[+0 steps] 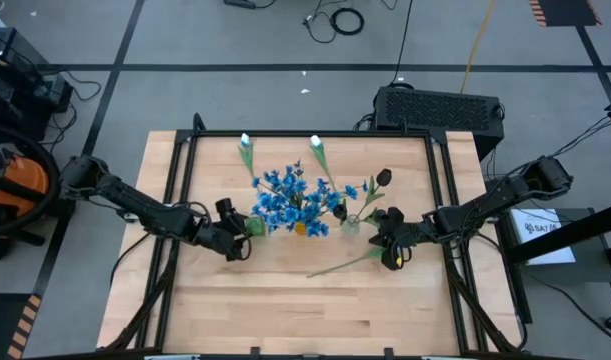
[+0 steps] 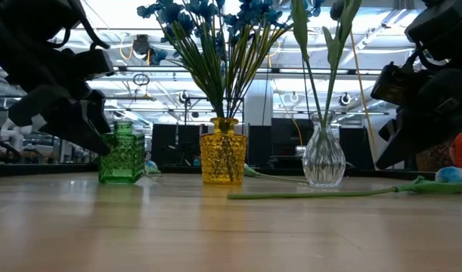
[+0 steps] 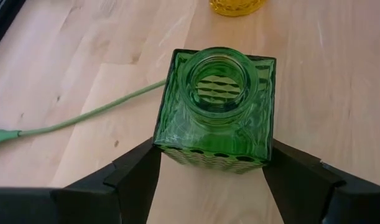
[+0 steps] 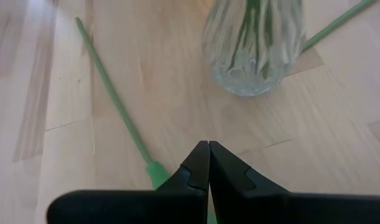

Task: Sort flowers into vase by color
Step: Adjust the green vase on the table

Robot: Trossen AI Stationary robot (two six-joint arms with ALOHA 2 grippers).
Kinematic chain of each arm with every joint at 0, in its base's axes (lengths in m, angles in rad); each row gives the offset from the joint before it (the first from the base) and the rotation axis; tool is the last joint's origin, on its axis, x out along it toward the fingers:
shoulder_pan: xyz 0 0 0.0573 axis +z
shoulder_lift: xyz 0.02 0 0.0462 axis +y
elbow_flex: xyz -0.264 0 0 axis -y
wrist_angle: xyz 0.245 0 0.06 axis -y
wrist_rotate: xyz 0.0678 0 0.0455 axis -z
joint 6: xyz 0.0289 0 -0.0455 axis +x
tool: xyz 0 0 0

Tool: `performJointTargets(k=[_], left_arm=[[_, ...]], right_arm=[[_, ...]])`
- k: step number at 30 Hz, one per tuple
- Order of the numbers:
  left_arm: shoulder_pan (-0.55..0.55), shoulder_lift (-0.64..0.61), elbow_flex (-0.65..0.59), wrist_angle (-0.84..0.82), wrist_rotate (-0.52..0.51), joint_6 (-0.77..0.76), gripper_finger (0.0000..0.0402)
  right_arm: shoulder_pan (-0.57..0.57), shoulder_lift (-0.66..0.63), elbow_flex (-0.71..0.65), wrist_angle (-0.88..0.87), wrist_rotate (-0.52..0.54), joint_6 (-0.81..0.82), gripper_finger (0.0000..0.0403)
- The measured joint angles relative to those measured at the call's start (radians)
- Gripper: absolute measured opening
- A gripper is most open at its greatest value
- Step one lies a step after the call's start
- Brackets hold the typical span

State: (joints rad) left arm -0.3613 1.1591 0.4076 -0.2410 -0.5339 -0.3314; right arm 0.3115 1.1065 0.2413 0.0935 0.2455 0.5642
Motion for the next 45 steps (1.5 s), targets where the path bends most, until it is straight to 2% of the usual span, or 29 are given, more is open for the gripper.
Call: performJointTargets(k=[7,17,30,40,45], left_arm=[[0.03,0.0,0.0,0.0,-0.007,0.031,0.0271],[0.06,0.002,-0.002,0.013,0.003,0.077,0.0304],[0.114,0.002,-0.002,0.047,0.035,0.191,0.0306],[0.094,0.002,0.051,-0.071,0.056,0.152,0.0306],[0.091,0.001,0.059,-0.076,0.045,0.148,0.0306]], right_arm=[[0.001,0.0,0.0,0.001,-0.017,0.001,0.0],[0.001,0.0,0.0,0.0,-0.017,-0.002,0.0],[0.001,0.0,0.0,0.0,-0.043,0.0,0.0],[0.001,0.0,0.0,0.0,-0.046,0.0,0.0],[0.001,0.0,0.0,0.0,-0.046,0.0,0.0]])
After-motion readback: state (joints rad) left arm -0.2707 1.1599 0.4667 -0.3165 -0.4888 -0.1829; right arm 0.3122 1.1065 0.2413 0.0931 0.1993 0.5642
